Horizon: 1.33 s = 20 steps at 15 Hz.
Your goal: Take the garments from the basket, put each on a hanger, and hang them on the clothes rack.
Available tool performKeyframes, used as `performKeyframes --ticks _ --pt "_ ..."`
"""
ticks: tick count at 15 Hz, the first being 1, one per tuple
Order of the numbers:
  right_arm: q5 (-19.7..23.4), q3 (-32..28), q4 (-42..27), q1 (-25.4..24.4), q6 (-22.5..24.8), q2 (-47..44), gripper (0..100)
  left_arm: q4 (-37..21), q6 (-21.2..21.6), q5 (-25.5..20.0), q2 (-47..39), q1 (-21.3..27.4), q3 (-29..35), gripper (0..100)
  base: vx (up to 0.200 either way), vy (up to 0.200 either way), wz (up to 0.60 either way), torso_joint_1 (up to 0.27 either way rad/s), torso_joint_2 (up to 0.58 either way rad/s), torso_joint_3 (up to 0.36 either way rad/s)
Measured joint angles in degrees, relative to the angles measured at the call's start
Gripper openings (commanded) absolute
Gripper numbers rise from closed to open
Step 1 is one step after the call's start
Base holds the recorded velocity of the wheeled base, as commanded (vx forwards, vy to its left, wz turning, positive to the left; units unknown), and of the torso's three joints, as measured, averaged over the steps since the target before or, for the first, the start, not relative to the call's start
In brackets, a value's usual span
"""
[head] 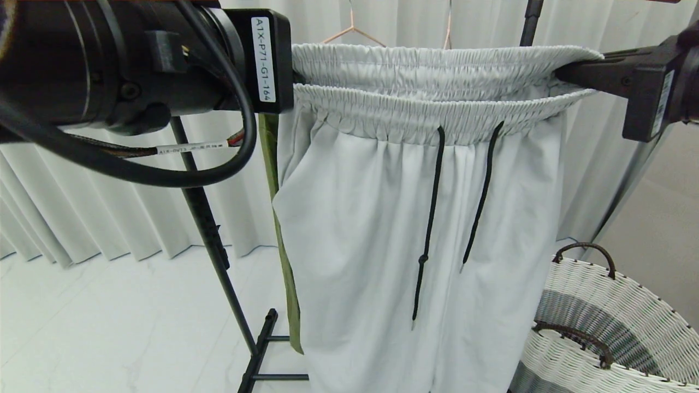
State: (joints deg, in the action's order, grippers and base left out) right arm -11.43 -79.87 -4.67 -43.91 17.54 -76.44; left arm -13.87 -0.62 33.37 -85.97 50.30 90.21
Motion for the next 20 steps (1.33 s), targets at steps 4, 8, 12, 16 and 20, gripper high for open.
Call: performKeyframes --ticks 4,8,12,16,20 --pt "0.05 0.33 0.02 0.06 -0.15 0.12 100 0.09 0.07 0.05 0.11 -0.11 -0.11 0 0.000 0.000 0.00 0.000 0.00 0.000" --pt "0.00 2.34 0.27 0.09 -0.24 1.02 100 0.09 0.29 0.02 0.11 -0.61 -0.13 0 0.000 0.000 0.00 0.000 0.00 0.000" --pt "0.38 7.46 0.29 0.09 -0.26 4.58 100 0.06 0.40 1.28 0.13 -5.07 -0.13 0 0.000 0.000 0.00 0.000 0.00 0.000" --pt "0.05 11.68 0.22 1.55 -1.04 7.89 100 0.09 0.55 2.51 0.80 -6.21 -1.12 0 0.000 0.000 0.00 0.000 0.00 0.000" --pt "-4.40 15.38 -2.08 12.50 2.18 9.59 100 0.06 5.63 1.08 4.60 -8.90 -6.56 0 0.000 0.000 0.00 0.000 0.00 0.000"
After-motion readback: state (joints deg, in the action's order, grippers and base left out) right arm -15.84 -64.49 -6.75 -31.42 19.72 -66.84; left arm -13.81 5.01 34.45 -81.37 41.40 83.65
